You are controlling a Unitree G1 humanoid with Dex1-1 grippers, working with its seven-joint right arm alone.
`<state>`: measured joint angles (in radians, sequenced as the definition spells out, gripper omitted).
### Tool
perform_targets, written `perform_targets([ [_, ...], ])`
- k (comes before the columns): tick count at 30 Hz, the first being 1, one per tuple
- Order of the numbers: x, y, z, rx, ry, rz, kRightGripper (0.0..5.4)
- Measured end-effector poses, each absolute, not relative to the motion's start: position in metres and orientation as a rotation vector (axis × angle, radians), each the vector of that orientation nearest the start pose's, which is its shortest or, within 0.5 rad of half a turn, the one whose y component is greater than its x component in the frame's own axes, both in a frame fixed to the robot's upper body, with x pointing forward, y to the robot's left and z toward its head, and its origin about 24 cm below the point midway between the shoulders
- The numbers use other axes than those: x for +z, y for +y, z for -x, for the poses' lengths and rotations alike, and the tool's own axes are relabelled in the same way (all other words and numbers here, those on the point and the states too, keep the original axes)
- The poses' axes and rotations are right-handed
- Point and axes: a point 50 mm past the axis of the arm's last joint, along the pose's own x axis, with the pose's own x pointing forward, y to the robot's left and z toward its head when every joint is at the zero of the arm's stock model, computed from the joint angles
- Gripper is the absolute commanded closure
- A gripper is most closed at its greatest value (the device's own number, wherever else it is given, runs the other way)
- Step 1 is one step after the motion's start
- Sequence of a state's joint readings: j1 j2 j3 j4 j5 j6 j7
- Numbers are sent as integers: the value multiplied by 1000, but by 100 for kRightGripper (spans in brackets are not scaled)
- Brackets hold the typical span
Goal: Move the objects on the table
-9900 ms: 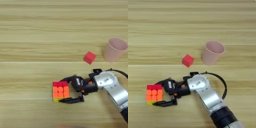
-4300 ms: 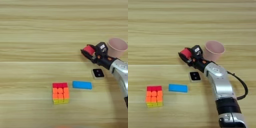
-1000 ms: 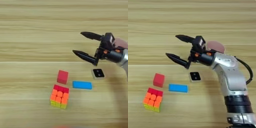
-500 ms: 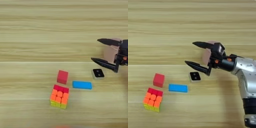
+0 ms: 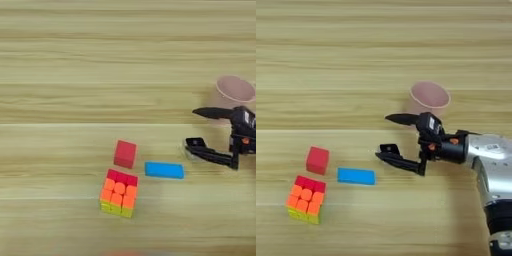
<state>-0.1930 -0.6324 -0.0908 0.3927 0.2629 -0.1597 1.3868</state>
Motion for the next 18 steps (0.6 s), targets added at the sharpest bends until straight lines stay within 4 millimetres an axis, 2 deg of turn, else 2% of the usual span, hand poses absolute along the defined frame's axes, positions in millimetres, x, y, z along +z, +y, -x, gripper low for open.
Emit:
perform_targets([
  [2,57,-261,-248,1170,253,318,4],
  [7,48,-263,-246,1168,293,338,4],
  [18,35,-266,-247,1148,341,351,4],
])
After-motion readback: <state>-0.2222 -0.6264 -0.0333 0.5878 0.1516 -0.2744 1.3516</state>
